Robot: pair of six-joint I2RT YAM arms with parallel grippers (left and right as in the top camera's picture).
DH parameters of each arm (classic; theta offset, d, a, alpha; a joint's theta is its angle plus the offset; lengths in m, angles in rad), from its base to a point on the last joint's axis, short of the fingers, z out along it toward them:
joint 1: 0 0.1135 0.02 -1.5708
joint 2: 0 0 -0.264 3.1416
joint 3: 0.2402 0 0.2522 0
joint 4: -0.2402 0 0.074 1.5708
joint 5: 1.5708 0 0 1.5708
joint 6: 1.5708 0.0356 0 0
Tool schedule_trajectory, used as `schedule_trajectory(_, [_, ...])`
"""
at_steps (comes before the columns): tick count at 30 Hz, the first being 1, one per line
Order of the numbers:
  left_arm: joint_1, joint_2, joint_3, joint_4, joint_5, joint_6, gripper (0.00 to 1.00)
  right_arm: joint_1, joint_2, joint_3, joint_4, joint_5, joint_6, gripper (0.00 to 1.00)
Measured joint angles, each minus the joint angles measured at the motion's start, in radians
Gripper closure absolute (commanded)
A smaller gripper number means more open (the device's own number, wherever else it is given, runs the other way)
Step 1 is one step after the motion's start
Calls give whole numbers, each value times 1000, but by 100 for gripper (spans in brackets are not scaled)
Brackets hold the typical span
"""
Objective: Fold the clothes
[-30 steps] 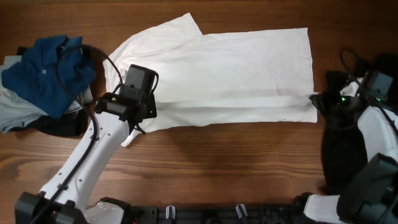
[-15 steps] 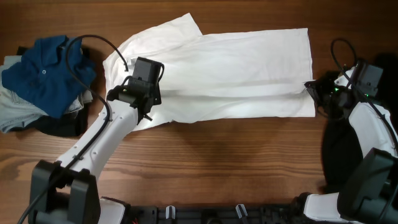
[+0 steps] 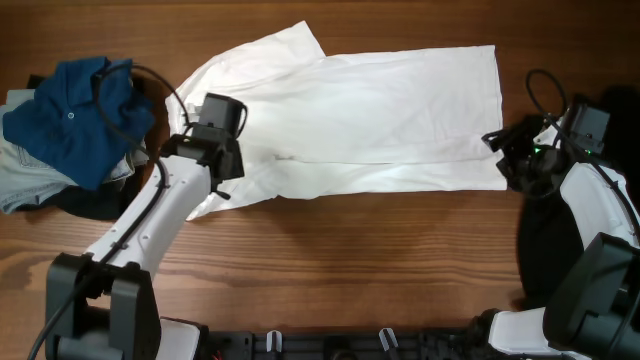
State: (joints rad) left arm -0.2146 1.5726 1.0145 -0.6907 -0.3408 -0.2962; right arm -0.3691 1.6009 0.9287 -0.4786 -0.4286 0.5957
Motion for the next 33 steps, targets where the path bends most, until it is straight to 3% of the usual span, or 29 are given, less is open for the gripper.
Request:
schedule_trajectory(11, [139, 136, 0, 127, 295, 136, 53, 0, 0, 0, -42, 29, -51, 35])
schedule_trajectory(14, [139, 165, 0, 130, 333, 173, 80, 0, 0, 0, -43, 30, -51, 35])
schedule_trajectory(18, [139, 166, 0, 200, 324, 202, 96, 0, 0, 0, -47, 30, -51, 35])
schedule_trajectory(33, [139, 166, 81, 353, 179, 209, 96, 0, 0, 0, -57, 34, -52, 35])
